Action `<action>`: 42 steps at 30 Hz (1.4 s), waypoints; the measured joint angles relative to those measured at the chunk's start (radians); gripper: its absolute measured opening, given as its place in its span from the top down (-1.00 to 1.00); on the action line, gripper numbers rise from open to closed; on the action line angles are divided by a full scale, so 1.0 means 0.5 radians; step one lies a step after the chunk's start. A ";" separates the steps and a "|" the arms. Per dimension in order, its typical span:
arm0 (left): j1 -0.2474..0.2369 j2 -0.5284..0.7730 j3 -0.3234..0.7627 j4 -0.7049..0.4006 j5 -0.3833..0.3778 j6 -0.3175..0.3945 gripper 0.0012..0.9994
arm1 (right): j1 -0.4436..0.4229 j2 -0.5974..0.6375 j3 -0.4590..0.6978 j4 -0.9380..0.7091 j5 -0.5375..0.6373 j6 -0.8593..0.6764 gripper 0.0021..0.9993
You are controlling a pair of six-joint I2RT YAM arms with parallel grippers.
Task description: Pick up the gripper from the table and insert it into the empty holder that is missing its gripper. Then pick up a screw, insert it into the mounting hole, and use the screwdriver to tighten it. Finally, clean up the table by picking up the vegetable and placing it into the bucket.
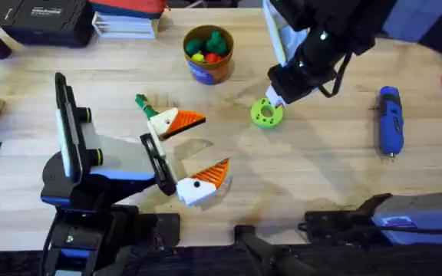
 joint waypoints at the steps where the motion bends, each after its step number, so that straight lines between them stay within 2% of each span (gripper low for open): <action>1: 0.000 0.000 0.000 0.000 0.000 0.000 -0.97 | 0.024 0.002 0.051 -0.049 -0.002 0.001 0.99; 5: 0.000 0.000 0.000 0.000 0.000 0.000 -0.97 | 0.126 0.064 0.312 -0.195 -0.064 0.001 0.99; 10: 0.000 0.000 0.000 0.000 0.000 0.000 -0.97 | 0.258 0.292 0.730 -0.342 -0.144 0.002 0.99; 14: 0.000 0.000 0.000 0.000 0.000 0.000 -0.97 | 0.392 0.444 1.001 -0.357 -0.219 0.000 0.99; 17: 0.000 0.000 0.000 0.000 0.000 0.000 -0.97 | 0.486 0.483 1.111 -0.316 -0.250 0.000 0.99; 29: 0.000 0.000 0.000 0.000 0.000 0.000 -0.97 | 0.753 0.483 1.147 -0.176 -0.285 -0.001 0.99; 42: 0.000 0.000 0.000 0.000 0.000 0.000 -0.97 | 0.883 0.485 1.147 -0.123 -0.341 -0.045 0.99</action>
